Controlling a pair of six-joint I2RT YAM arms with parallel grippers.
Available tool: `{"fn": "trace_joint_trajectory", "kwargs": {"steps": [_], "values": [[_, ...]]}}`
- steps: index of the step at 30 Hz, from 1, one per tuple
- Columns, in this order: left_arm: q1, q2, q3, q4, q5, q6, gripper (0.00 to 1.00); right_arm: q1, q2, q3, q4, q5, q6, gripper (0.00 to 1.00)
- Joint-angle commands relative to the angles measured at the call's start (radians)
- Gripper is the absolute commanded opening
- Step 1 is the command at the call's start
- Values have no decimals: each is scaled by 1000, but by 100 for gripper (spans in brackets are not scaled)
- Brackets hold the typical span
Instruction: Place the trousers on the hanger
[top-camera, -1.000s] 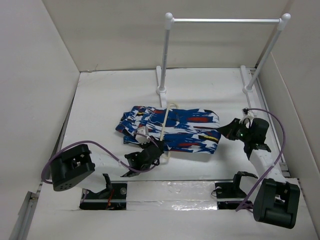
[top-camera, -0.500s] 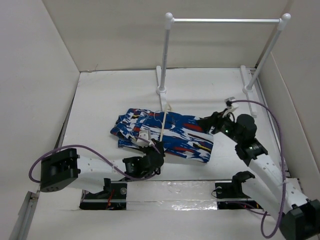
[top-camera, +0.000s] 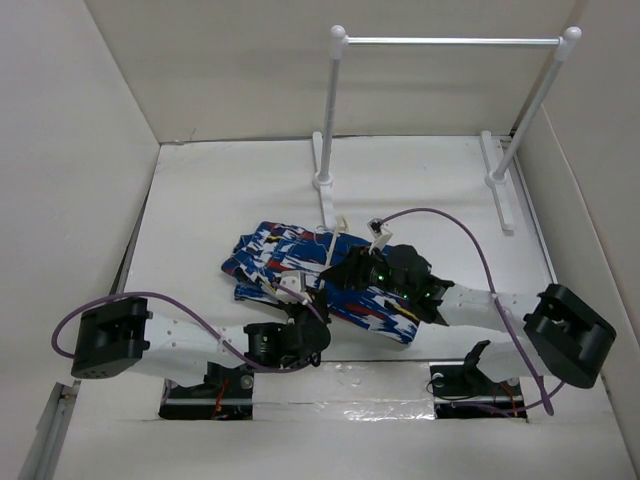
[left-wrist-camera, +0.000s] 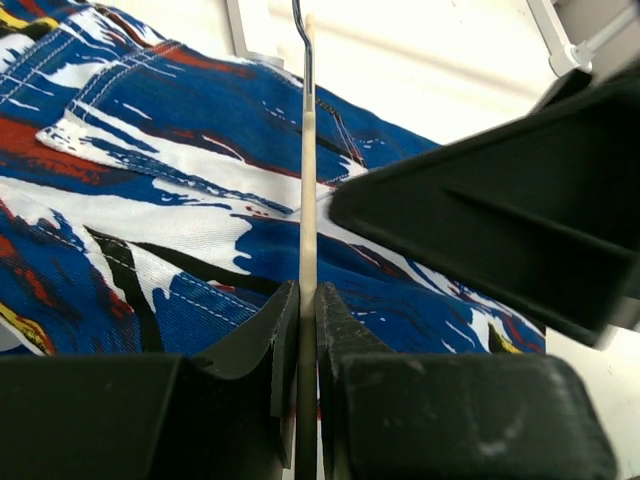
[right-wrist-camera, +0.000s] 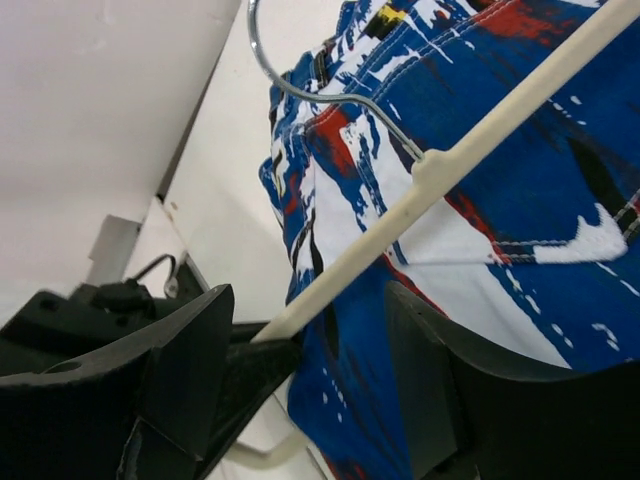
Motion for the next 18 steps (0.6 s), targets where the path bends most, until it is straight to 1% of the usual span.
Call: {"fn": "trace_joint_trajectory", "kwargs": {"steps": [1,7,9,11,13,14,16,17,18], "values": [[-28,-51,60,35,-90,-2,0,32,61,18,194,92,106,66],[-46,-78,38,76,-95,31,0,41,200,9,349,55,190,60],[-46,-84,12,134,-78,70,0,41,235,11,429,40,207,56],[-46,-89,-5,208,-58,110,0,41,287,15,505,7,240,46],[-46,-94,-16,223,-44,137,0,41,321,23,547,-23,267,39],[-46,-101,-17,225,-36,139,0,41,347,23,596,-33,276,29],[-46,-112,-26,252,-12,189,0,41,369,17,659,-53,322,21],[-46,-124,-26,266,-4,205,0,41,378,14,718,-57,336,14],[-46,-135,-22,266,6,217,0,41,393,15,739,-63,349,11]]}}
